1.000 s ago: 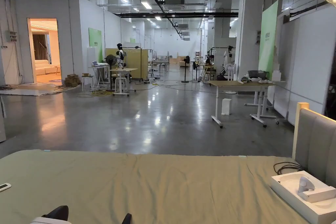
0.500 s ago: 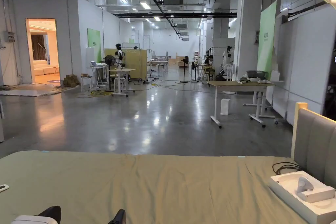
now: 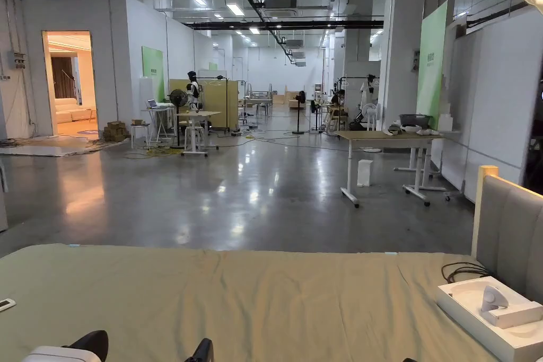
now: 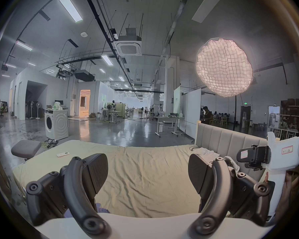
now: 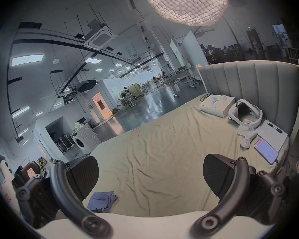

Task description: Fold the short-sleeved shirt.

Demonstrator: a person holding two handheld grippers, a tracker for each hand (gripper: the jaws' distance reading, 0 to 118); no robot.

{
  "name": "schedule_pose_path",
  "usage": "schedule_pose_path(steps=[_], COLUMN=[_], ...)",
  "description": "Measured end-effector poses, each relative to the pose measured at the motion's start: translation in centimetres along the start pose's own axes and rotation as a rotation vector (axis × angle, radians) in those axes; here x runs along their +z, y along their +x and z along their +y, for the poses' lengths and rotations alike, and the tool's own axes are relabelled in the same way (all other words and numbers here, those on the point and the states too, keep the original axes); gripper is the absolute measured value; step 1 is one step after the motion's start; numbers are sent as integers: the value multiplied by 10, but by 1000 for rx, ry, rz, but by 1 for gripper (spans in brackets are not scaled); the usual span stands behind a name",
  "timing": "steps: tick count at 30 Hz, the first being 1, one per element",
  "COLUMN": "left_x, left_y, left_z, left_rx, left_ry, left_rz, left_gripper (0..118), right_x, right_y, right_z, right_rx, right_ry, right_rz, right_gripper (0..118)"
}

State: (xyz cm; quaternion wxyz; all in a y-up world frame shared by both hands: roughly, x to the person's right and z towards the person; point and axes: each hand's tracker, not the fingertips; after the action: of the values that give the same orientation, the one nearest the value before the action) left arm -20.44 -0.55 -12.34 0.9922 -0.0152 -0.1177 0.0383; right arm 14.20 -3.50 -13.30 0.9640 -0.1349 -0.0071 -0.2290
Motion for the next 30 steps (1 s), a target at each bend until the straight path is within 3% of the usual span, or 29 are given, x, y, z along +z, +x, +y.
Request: schedule_pose_path(steps=[9, 13, 17, 22, 30], left_x=[-1, -1, -3, -6, -7], left_y=[3, 5, 5, 8, 6], left_z=[0, -1, -2, -6, -9], left_rx=[-21, -29, -33, -45, -50], left_ry=[-3, -1, -2, 1, 19], left_rz=[-5, -6, -9, -11, 19], left_gripper=[99, 99, 99, 99, 99], right_x=[-2, 2, 14, 26, 33], right_y=[-6, 1, 1, -15, -29], right_z=[-3, -6, -11, -11, -11], right_rx=[40, 57, 130, 285, 363], right_ry=[13, 38, 115, 157, 177], right_rz=[-50, -6, 67, 58, 31], right_gripper=[118, 118, 118, 118, 118])
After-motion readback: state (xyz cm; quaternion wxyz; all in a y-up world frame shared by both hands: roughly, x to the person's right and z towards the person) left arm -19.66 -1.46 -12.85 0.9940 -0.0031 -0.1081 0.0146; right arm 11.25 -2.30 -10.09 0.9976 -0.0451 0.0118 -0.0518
